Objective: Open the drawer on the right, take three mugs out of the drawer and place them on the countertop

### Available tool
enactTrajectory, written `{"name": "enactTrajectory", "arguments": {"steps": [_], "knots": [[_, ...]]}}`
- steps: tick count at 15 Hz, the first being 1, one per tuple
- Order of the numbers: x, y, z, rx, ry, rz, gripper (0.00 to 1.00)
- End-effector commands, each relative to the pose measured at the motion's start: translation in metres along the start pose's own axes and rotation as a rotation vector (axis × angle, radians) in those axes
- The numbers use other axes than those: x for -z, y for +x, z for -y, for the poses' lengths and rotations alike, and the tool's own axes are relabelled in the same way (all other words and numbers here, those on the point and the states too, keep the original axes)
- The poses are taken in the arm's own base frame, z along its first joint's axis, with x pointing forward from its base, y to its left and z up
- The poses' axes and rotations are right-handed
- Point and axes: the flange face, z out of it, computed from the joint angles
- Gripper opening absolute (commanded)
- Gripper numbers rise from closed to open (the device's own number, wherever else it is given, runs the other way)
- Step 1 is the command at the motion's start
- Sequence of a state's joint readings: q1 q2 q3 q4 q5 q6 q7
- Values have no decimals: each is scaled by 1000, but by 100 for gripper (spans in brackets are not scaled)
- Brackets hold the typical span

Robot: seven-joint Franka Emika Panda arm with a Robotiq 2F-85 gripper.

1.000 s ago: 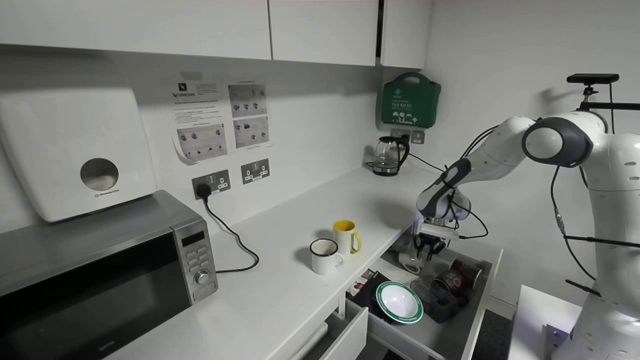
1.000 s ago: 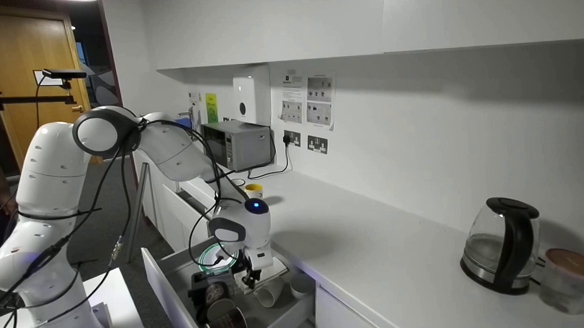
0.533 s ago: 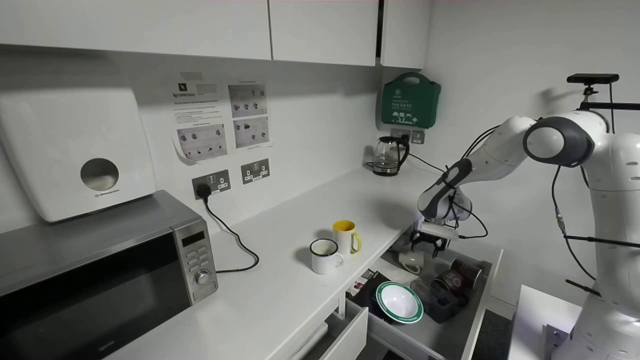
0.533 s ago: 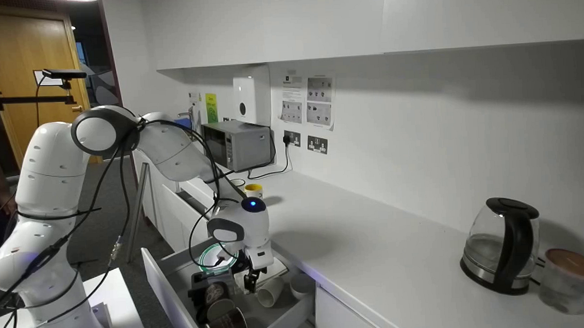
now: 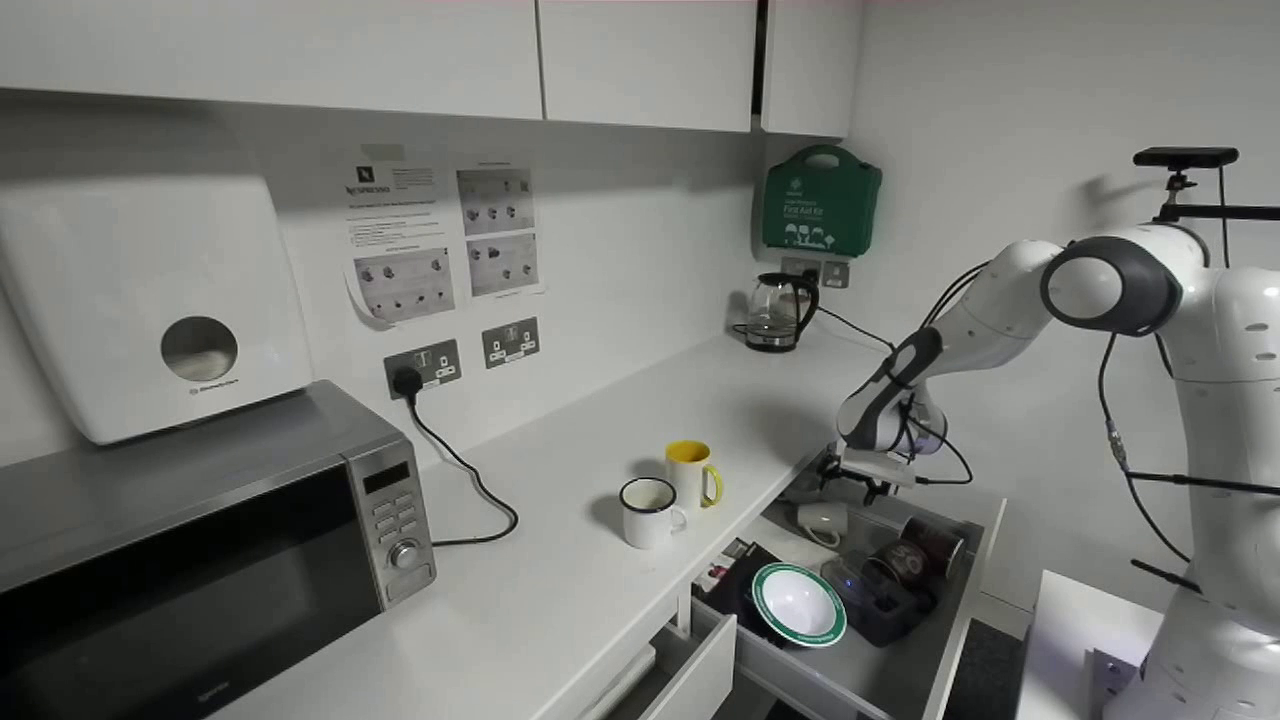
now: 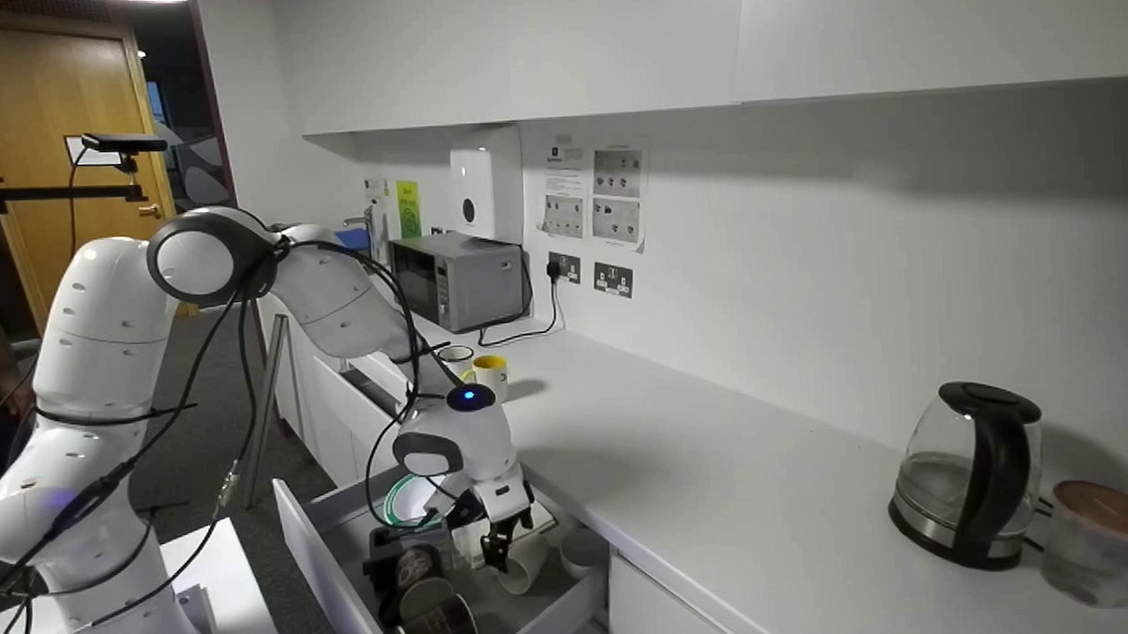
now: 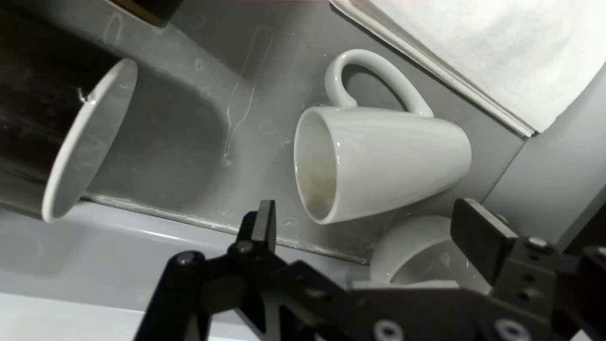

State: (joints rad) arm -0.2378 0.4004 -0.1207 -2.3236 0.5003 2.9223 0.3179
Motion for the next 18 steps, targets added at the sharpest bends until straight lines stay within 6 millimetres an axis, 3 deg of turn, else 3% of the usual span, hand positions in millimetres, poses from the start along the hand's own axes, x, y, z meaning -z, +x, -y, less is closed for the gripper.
{"name": "enactTrajectory", "arguments": {"steps": [1,10,18], "knots": [[-1,-3,-2,-7,46,3,100],[-20,-8,-11,-58,151,86,100],[-49,-5,-16,-29,180,118,100]]}}
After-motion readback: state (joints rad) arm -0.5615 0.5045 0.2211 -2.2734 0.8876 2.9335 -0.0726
